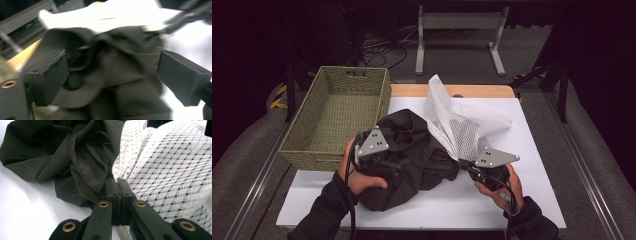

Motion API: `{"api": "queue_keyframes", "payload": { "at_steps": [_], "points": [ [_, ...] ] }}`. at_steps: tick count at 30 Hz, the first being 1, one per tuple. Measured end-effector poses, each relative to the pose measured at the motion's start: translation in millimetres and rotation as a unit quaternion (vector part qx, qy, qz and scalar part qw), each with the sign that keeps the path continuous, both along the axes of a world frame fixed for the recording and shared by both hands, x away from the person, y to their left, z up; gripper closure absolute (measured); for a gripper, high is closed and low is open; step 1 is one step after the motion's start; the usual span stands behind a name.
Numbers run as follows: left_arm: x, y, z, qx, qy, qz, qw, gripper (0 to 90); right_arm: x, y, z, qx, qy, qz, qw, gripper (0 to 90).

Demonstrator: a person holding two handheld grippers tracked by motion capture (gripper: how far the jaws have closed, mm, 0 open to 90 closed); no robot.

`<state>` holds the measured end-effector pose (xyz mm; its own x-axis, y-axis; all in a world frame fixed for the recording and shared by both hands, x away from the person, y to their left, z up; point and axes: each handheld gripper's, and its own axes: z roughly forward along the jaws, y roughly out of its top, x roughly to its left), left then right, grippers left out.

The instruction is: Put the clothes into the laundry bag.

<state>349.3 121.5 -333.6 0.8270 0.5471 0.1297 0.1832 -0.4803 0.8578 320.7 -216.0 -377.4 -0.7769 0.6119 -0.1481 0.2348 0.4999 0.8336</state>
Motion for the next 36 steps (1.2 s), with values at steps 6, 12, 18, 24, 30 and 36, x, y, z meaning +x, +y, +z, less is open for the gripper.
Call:
{"api": "queue_keyframes", "payload": {
  "at_steps": [6, 12, 18, 24, 30, 36],
  "points": [
    [45.3, -20.5, -24.2, 0.028, 0.061, -0.018, 0.9976, 7.8, -1.2, 3.1, -0.4, -0.010, 0.001, 0.007, 0.9999, 89.1],
    [55.1, -37.5, -36.1, 0.051, 0.065, 0.004, 0.9966, 44.2, 0.3, 2.8, -2.3, -0.011, 0.000, 0.008, 0.9999, 89.0],
    [29.4, -43.2, -42.4, 0.041, 0.065, -0.090, 0.9930, 83.0, 1.1, 0.1, 1.4, 0.004, -0.006, 0.000, 1.0000, 89.0],
    [-3.3, -61.7, -69.6, 0.051, 0.049, -0.096, 0.9928, 83.3, -7.7, 3.8, 13.5, 0.042, -0.013, 0.022, 0.9988, 89.1],
    [7.6, -80.9, -89.2, 0.042, 0.039, -0.013, 0.9983, 83.7, -23.5, 26.1, 9.3, 0.017, -0.002, 0.075, 0.9970, 89.2],
    [29.7, -80.3, -101.7, -0.052, 0.021, 0.098, 0.9936, 85.1, -19.7, 32.7, -9.1, -0.021, 0.022, 0.081, 0.9963, 89.2]
  ]
}}
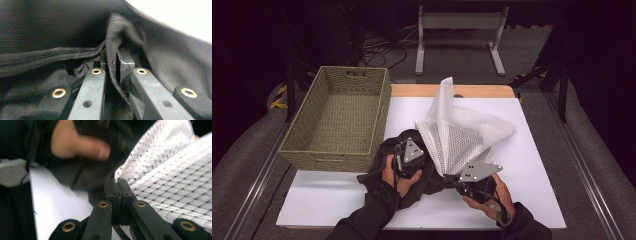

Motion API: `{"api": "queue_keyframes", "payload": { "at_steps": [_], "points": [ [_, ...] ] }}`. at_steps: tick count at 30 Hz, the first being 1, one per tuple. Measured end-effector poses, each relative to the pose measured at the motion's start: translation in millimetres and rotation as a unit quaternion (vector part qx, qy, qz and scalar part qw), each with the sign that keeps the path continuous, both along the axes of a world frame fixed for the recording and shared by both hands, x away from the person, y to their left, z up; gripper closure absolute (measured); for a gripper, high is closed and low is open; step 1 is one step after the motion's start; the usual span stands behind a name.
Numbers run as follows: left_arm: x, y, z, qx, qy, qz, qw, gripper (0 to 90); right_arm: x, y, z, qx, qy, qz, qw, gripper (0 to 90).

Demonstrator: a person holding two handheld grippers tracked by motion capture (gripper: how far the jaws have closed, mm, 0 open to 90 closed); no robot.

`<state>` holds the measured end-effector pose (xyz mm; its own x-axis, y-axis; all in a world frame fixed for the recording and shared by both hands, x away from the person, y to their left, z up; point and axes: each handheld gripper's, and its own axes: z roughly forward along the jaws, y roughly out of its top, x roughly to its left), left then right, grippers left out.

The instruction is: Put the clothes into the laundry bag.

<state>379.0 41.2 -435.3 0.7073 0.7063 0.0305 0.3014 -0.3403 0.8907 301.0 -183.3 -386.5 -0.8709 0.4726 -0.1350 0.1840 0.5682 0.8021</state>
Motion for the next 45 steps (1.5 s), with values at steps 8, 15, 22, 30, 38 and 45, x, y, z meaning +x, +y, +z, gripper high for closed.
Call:
{"api": "queue_keyframes", "payload": {
  "at_steps": [8, 15, 22, 30, 38, 45],
  "points": [
    [-15.6, 22.2, 15.0, 0.029, 0.032, -0.127, 0.9909, 29.1, 7.7, -8.6, -27.4, -0.038, -0.003, -0.026, 0.9989, 89.1],
    [-15.3, -3.0, -15.6, 0.149, 0.072, -0.141, 0.9762, 1.6, 7.9, -7.8, -24.2, -0.024, -0.005, -0.029, 0.9993, 89.1],
    [-6.0, -20.9, -22.1, 0.163, 0.050, -0.096, 0.9807, 14.1, 10.7, -6.6, -26.9, -0.022, 0.000, -0.031, 0.9993, 89.1],
    [-5.6, -5.6, -10.4, 0.042, 0.031, -0.082, 0.9952, 72.3, 14.2, -2.6, -19.5, -0.012, -0.015, -0.034, 0.9992, 89.1],
    [-30.6, 3.6, 38.6, -0.048, -0.012, -0.114, 0.9922, 74.7, 8.2, 10.2, 31.4, 0.027, -0.066, -0.023, 0.9972, 89.1],
    [-23.8, -32.2, 27.9, -0.024, -0.004, -0.115, 0.9931, 74.4, -0.2, 8.1, 52.5, 0.059, -0.070, -0.011, 0.9958, 89.2]
  ]
}}
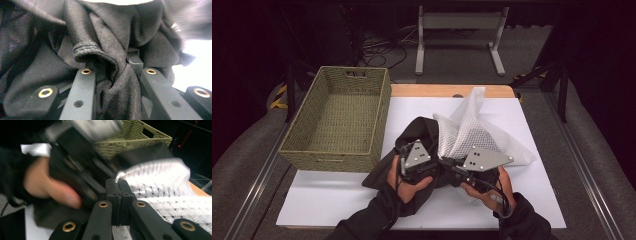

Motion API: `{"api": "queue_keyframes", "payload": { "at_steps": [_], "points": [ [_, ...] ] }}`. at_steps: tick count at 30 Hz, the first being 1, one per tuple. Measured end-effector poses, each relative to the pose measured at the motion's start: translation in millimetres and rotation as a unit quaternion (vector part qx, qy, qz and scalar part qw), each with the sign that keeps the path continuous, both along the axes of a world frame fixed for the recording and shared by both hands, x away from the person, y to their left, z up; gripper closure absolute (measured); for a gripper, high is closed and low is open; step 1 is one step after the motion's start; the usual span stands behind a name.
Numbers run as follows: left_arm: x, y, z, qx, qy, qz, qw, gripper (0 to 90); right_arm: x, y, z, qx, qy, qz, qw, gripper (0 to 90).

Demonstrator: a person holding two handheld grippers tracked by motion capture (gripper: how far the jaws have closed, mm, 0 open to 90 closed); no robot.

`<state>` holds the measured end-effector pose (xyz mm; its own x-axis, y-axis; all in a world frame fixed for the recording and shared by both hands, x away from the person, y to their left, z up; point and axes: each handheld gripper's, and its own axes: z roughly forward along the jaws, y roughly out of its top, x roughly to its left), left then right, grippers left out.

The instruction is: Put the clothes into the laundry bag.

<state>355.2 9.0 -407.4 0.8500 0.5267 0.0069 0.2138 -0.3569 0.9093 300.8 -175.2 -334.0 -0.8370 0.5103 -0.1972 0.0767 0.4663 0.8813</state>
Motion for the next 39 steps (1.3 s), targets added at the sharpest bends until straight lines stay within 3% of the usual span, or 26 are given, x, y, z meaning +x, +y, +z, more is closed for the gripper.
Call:
{"api": "queue_keyframes", "payload": {
  "at_steps": [3, 5, 7, 10, 11, 12, 14, 16, 18, 19, 20, 23, 25, 27, 29, 30, 32, 33, 34, 35, 36, 39],
  "points": [
    [15.5, -10.4, -13.4, -0.024, 0.011, 0.035, 0.9991, 74.1, -2.6, -0.7, -7.0, -0.005, 0.009, 0.001, 0.9999, 89.2],
    [27.4, -7.5, -21.0, -0.058, 0.022, 0.059, 0.9963, 73.3, -2.0, -3.7, -16.8, -0.019, 0.014, -0.008, 0.9997, 89.2],
    [31.4, -3.6, -23.0, -0.070, 0.028, 0.074, 0.9944, 72.6, 1.7, -11.6, -26.6, -0.018, 0.026, -0.020, 0.9993, 89.2],
    [32.3, 3.5, -22.2, -0.079, 0.035, 0.065, 0.9941, 61.4, 4.2, -22.1, -41.0, -0.024, 0.036, -0.034, 0.9985, 89.2],
    [31.7, 7.3, -20.3, -0.076, 0.036, 0.045, 0.9954, 54.9, 4.0, -23.8, -43.1, -0.027, 0.036, -0.036, 0.9983, 89.2],
    [29.3, 8.8, -17.6, -0.064, 0.048, 0.027, 0.9964, 46.7, 3.5, -26.0, -45.7, -0.032, 0.035, -0.040, 0.9980, 89.2],
    [22.7, 18.3, -9.9, -0.029, 0.047, -0.003, 0.9985, 29.2, 3.1, -31.0, -49.3, -0.034, 0.039, -0.044, 0.9977, 89.2],
    [15.6, 32.4, -1.0, 0.002, 0.057, -0.031, 0.9979, 19.4, 2.7, -34.4, -51.1, -0.033, 0.043, -0.048, 0.9974, 89.2],
    [4.5, 47.9, 4.6, 0.040, 0.039, -0.048, 0.9973, 14.4, 2.2, -36.0, -51.6, -0.035, 0.044, -0.049, 0.9972, 89.2],
    [-2.1, 54.7, 3.2, 0.075, 0.028, -0.054, 0.9953, 12.8, 1.9, -36.1, -51.5, -0.036, 0.043, -0.048, 0.9972, 89.2],
    [-2.1, 54.7, 3.2, 0.075, 0.028, -0.054, 0.9953, 10.8, 1.5, -35.6, -51.5, -0.038, 0.044, -0.047, 0.9972, 89.2],
    [-7.0, 60.7, -23.8, 0.131, 0.053, -0.057, 0.9883, 10.0, 1.8, -33.1, -52.7, -0.044, 0.044, -0.046, 0.9970, 89.1],
    [-3.5, 53.8, -42.7, 0.154, 0.056, -0.054, 0.9849, 11.8, 2.6, -29.7, -56.3, -0.054, 0.044, -0.047, 0.9964, 89.0],
    [-3.8, 42.1, -50.9, 0.173, 0.035, -0.046, 0.9832, 15.7, 3.1, -25.7, -61.4, -0.066, 0.045, -0.045, 0.9958, 88.9],
    [-2.2, 37.9, -53.2, 0.175, 0.032, -0.043, 0.9831, 19.4, 3.9, -24.2, -63.6, -0.069, 0.046, -0.043, 0.9956, 88.8],
    [0.7, 35.2, -54.8, 0.163, 0.036, -0.041, 0.9852, 21.9, 4.8, -22.8, -65.5, -0.072, 0.048, -0.041, 0.9954, 88.8],
    [6.4, 32.4, -54.2, 0.146, 0.033, -0.041, 0.9879, 35.5, 8.3, -19.9, -68.5, -0.072, 0.052, -0.041, 0.9952, 88.8],
    [9.0, 32.1, -52.5, 0.132, 0.036, -0.040, 0.9898, 49.3, 10.9, -18.6, -69.4, -0.068, 0.054, -0.040, 0.9954, 88.8],
    [9.0, 32.1, -52.5, 0.132, 0.036, -0.040, 0.9898, 63.2, 10.9, -18.6, -69.4, -0.068, 0.054, -0.040, 0.9954, 88.8],
    [12.6, 31.8, -50.3, 0.106, 0.043, -0.038, 0.9927, 63.2, 12.7, -17.3, -69.8, -0.064, 0.057, -0.041, 0.9955, 88.9],
    [13.8, 31.5, -49.4, 0.092, 0.046, -0.041, 0.9939, 75.7, 16.1, -11.8, -68.7, -0.060, 0.059, -0.036, 0.9958, 88.9],
    [13.3, 33.8, -40.1, 0.042, 0.047, -0.055, 0.9965, 78.5, 17.3, -4.4, -64.9, -0.055, 0.052, -0.030, 0.9967, 89.0]
  ]
}}
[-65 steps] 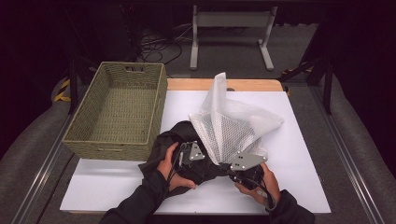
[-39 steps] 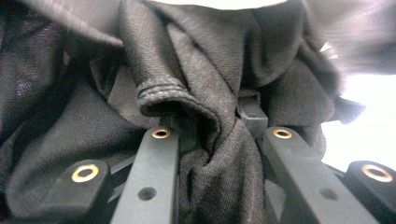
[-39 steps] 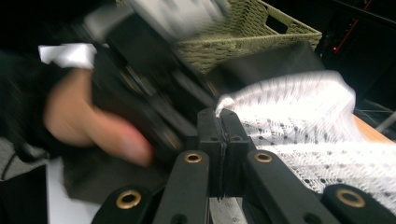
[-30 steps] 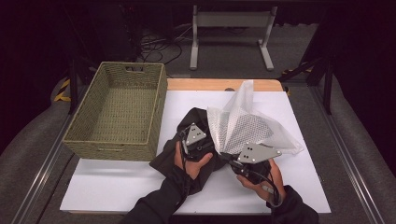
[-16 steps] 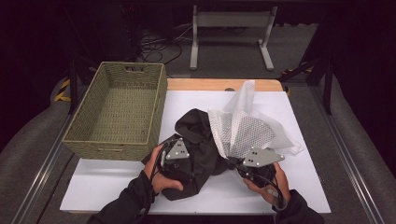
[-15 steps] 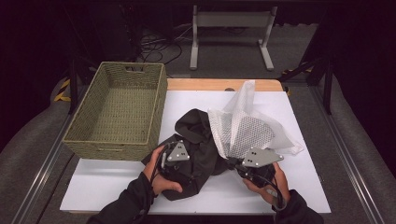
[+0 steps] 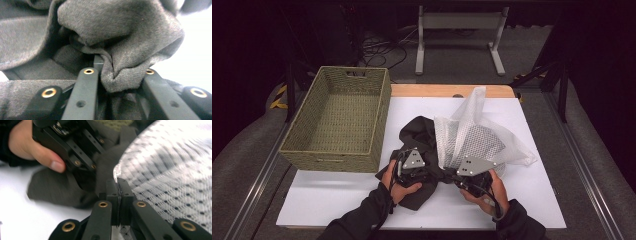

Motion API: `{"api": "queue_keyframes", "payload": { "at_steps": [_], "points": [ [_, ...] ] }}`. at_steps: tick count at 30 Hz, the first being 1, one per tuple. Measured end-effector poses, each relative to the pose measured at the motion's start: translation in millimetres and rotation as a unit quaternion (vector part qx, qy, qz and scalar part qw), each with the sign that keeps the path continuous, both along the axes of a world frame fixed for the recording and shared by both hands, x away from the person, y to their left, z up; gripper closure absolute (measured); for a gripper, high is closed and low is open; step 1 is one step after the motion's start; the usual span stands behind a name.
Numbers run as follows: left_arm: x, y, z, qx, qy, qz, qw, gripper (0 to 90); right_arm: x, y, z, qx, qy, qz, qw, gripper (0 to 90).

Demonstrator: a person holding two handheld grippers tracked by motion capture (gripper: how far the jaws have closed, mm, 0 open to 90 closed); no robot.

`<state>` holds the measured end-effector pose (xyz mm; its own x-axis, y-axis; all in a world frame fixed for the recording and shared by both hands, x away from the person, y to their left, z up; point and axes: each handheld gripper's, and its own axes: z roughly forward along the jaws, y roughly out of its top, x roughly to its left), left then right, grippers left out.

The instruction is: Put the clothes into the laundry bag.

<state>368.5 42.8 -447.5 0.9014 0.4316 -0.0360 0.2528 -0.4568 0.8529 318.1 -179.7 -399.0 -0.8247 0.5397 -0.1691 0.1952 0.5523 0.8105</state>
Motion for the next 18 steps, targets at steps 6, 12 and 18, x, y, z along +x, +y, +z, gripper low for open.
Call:
{"api": "queue_keyframes", "payload": {
  "at_steps": [6, 12, 18],
  "points": [
    [-18.9, 33.0, 39.0, -0.071, -0.026, 0.010, 0.9971, 80.1, 6.3, 29.5, 30.2, 0.035, -0.008, 0.026, 0.9990, 89.2],
    [-47.0, 54.8, 67.4, -0.094, -0.060, 0.034, 0.9932, 79.9, -4.5, 58.9, 73.2, 0.040, -0.028, 0.068, 0.9965, 89.2],
    [-39.8, 17.0, 48.8, -0.080, -0.040, 0.015, 0.9959, 79.5, -20.1, 49.4, 82.2, 0.051, -0.027, 0.079, 0.9952, 89.3]
  ]
}}
